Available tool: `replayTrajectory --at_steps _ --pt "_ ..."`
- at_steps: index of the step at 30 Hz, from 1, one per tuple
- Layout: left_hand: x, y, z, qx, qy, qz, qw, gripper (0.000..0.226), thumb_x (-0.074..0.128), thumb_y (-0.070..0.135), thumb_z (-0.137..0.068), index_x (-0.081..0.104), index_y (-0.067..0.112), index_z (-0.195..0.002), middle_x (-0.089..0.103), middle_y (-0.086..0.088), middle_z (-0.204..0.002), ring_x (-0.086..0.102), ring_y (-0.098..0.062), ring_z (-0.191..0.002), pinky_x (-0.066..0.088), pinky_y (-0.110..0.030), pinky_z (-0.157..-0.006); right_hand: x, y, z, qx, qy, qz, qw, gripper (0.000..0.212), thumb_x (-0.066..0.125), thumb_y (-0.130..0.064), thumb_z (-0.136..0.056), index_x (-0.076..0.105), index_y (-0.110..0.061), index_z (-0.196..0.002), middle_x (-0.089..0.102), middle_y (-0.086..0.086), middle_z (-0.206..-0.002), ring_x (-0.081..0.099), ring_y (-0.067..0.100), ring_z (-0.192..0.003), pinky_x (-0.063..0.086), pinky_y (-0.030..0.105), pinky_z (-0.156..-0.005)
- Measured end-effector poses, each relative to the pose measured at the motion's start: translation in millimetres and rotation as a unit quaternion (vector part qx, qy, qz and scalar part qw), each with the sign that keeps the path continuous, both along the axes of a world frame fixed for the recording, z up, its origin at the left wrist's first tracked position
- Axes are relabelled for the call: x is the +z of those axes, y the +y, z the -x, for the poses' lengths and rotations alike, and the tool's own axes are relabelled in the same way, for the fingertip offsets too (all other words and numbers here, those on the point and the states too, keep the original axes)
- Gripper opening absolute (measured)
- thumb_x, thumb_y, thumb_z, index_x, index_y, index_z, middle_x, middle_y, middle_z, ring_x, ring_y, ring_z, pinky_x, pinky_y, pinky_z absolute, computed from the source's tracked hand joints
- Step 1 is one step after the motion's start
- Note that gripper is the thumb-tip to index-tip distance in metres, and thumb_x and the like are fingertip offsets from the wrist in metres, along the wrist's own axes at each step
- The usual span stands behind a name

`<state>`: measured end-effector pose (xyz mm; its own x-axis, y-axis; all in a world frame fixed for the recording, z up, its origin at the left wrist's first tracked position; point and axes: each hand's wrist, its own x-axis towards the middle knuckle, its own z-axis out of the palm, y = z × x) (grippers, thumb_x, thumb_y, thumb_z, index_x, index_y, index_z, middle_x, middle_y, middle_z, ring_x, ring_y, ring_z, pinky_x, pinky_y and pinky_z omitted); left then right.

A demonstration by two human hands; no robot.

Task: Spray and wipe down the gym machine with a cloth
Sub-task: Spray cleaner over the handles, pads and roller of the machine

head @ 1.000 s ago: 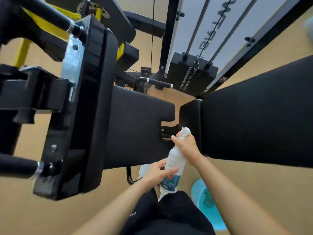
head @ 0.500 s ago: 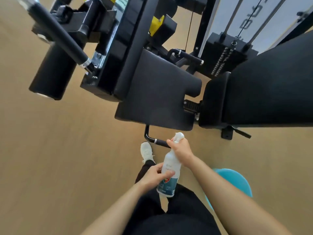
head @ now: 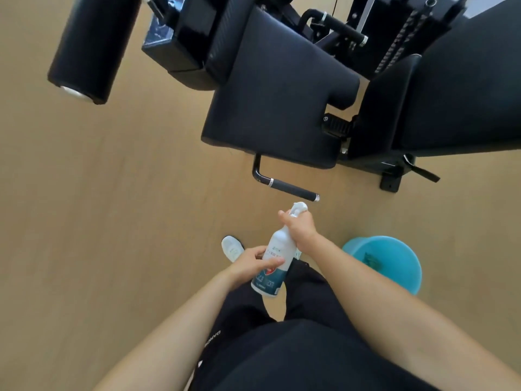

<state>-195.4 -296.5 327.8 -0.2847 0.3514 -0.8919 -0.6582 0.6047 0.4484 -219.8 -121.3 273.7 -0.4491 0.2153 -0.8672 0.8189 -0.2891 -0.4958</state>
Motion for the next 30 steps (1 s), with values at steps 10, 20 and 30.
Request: replayTrajectory --at_steps 10,20,30 --pt "-11 11 -7 -0.023 -0.008 -0.002 1.0 0.039 0.078 0.06 -0.081 0.073 0.031 -0.107 0.078 0.006 -0.104 0.076 -0.013 -0.097 0.058 -0.044 -0.099 -11 16 -25 -0.097 -0.055 -0.052 0.992 0.02 0.073 -0.02 -0.091 0.057 -0.017 -0.08 0.062 0.006 -0.081 0.061 0.026 -0.079 0.057 0.044 -0.086" --pt "-13 19 -9 -0.017 0.003 -0.006 1.0 0.048 0.078 0.062 -0.079 0.071 0.029 -0.113 0.078 0.004 -0.107 0.075 -0.013 -0.099 0.057 -0.042 -0.099 -9 32 -22 -0.086 -0.029 0.026 0.995 0.023 0.079 -0.021 -0.089 0.057 -0.018 -0.084 0.06 0.006 -0.082 0.059 0.024 -0.074 0.055 0.044 -0.078" --pt "-8 -3 6 0.013 0.002 0.0 1.0 0.045 0.076 0.055 -0.085 0.069 0.027 -0.118 0.077 0.006 -0.109 0.074 -0.011 -0.101 0.058 -0.037 -0.096 -4 6 4 -0.051 0.006 0.028 0.998 0.017 0.072 -0.02 -0.094 0.056 -0.017 -0.089 0.057 0.003 -0.08 0.055 0.018 -0.071 0.049 0.033 -0.068"
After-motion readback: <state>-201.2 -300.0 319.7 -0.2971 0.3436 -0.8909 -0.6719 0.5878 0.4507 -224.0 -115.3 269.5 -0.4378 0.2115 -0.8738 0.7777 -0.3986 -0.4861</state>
